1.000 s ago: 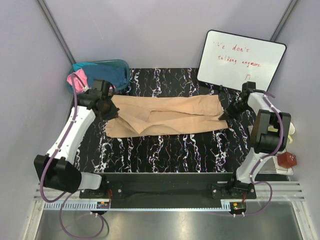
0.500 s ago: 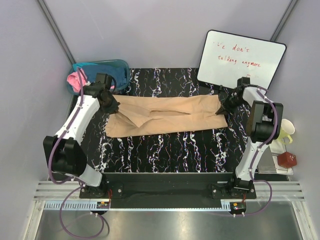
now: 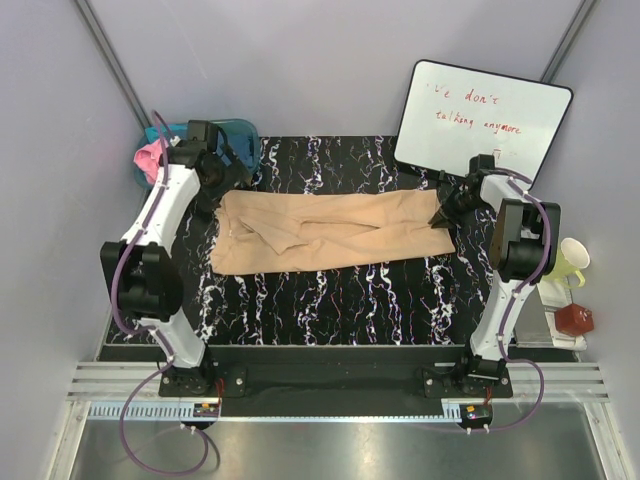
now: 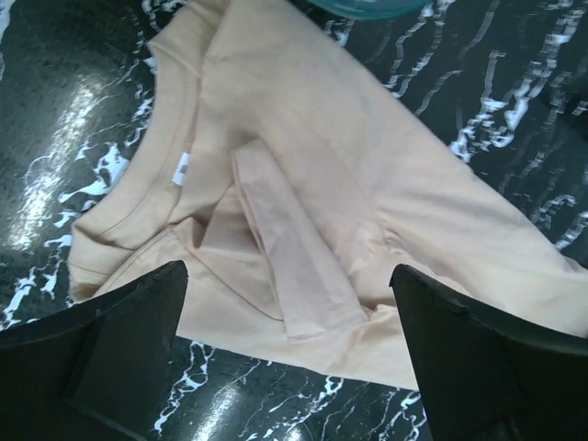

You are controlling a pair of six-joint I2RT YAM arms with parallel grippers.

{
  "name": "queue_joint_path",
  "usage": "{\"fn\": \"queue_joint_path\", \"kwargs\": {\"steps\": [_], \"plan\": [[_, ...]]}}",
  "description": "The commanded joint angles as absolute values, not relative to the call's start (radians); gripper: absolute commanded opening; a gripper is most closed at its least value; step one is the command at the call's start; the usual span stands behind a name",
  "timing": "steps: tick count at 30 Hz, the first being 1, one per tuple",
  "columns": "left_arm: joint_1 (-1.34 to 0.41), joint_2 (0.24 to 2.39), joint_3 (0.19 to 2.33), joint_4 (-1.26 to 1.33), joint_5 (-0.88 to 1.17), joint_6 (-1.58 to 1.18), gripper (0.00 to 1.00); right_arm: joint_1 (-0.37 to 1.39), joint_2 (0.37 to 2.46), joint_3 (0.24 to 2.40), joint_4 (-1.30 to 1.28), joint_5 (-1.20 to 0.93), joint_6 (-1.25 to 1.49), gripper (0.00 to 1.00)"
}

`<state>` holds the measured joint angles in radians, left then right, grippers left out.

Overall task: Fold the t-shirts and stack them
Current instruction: Fold the other side of the tshirt into a rectangle

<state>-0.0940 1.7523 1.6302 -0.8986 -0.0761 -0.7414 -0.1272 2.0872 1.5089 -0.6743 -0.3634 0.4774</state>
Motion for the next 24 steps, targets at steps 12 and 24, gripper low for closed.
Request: {"fn": "queue_joint_path", "kwargs": {"steps": [12,24], "plan": [[-0.319,1.626,1.250,-0.769,0.124,-0.595,0.00,-0.120,2.115,1.482,-0.624,-0.324,0.500,0.23],[-0.430,1.836,1.310,-0.752,0.042,-0.597,0.00,-0.121,2.126,1.486,-0.626,-0.327,0.497,0.26]]}}
